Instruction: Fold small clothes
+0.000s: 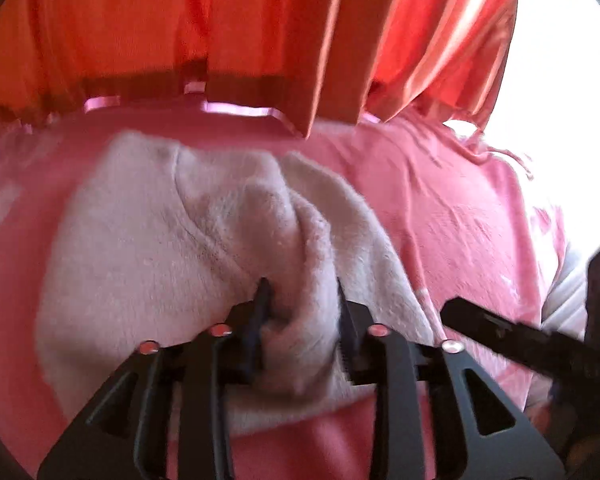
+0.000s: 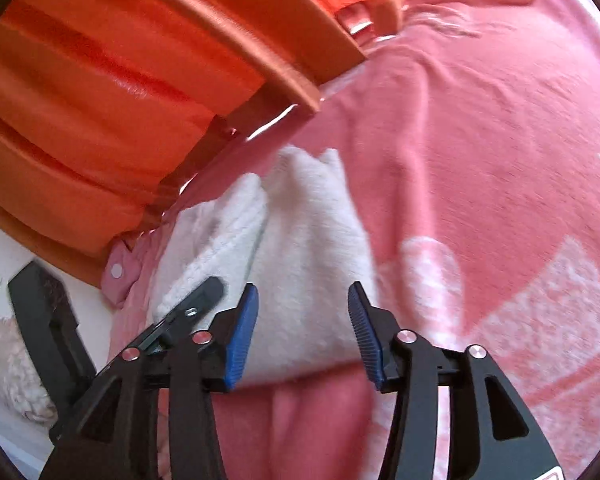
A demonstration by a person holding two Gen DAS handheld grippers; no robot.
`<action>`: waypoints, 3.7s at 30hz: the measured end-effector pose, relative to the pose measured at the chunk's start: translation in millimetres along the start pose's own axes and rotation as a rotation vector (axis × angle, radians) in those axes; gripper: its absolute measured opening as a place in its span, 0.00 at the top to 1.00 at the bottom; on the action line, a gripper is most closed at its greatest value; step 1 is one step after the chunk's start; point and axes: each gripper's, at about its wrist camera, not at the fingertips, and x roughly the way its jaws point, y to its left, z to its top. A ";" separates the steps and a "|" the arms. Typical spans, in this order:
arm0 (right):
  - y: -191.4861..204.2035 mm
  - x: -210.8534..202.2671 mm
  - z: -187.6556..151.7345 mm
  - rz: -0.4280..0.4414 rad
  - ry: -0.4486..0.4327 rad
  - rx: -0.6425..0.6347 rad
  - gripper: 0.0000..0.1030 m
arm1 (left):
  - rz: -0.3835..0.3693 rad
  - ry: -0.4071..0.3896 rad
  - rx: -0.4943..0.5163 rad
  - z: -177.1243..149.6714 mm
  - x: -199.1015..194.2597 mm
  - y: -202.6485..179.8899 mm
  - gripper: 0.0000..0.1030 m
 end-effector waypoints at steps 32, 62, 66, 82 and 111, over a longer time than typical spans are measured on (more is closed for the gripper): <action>7.1 72.4 15.6 -0.086 0.196 -0.067 0.81 | 0.126 0.170 -0.150 -70.2 -20.2 104.0 0.87; 37.9 90.3 81.4 -0.091 0.141 -0.273 0.92 | 0.121 0.148 -0.171 -22.3 -29.2 74.2 0.56; 25.7 98.9 67.1 -0.128 0.157 -0.270 0.92 | 0.164 0.148 -0.113 -25.3 -23.8 63.6 0.53; 36.1 37.8 -9.7 -0.122 0.233 -0.245 0.78 | 0.214 0.163 -0.102 -36.4 -20.7 57.8 0.51; 24.6 76.6 44.2 -0.104 0.208 -0.106 0.36 | 0.175 0.171 -0.149 -49.6 -40.4 71.7 0.38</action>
